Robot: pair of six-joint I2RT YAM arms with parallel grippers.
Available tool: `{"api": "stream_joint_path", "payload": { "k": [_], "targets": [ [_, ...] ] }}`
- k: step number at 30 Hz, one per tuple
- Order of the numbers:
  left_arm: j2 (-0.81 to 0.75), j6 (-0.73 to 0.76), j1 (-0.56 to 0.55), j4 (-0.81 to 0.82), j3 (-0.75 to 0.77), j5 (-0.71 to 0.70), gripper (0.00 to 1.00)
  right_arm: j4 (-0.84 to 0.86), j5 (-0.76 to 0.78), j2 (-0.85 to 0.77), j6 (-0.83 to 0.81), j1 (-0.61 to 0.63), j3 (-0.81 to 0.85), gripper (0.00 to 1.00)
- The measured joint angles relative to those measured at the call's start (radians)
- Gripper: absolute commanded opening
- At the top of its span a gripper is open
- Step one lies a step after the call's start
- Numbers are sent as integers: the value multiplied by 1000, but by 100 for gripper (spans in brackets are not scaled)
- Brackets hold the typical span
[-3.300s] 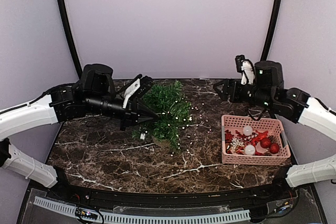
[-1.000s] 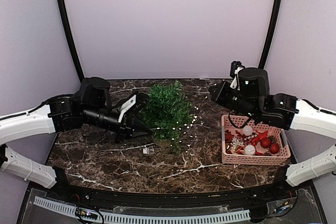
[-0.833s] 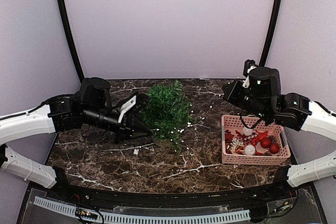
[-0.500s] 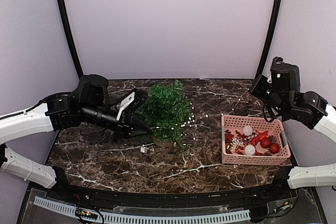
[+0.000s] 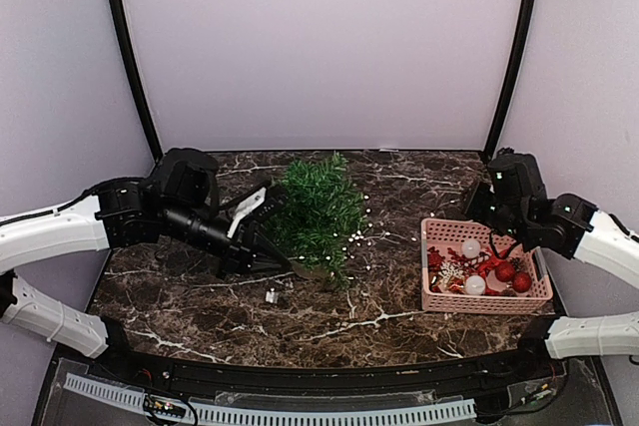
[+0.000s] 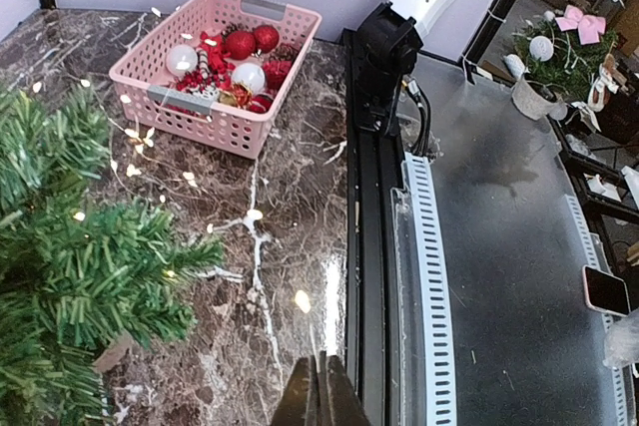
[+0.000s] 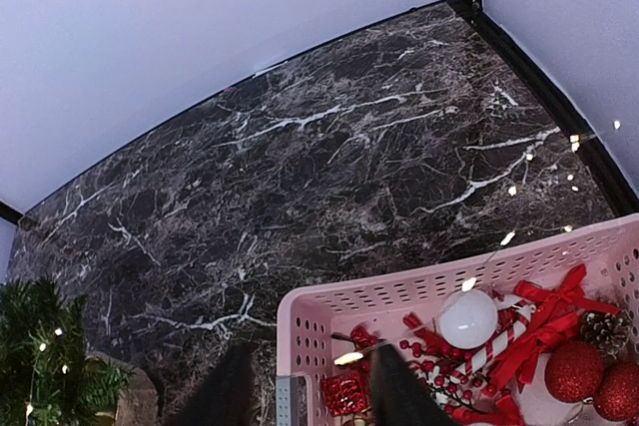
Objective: Decorate the small christmas tree
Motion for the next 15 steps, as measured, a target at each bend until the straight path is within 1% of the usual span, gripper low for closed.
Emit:
{"api": "stream_joint_path", "payload": {
  "k": [1,3,7,10,13,15],
  "targets": [
    [11,2,-5,-9,0,0,0,-3,-10,1,-3,0,-1,75],
    [32,6,-15,-31,0,0,0,-3,-27,-6,-19,0,-1,83],
    [50,10,-27,-64,0,-1,0,13,-99,-47,-96,0,2,88],
    [50,8,-43,-68,-3,-4,0,47,-198,-65,-164,0,9,87],
    [51,0,-61,-67,-13,-5,0,114,-317,-53,-210,0,9,81],
    [53,-5,-70,-65,-17,-5,0,185,-414,-17,-216,4,6,79]
  ]
}}
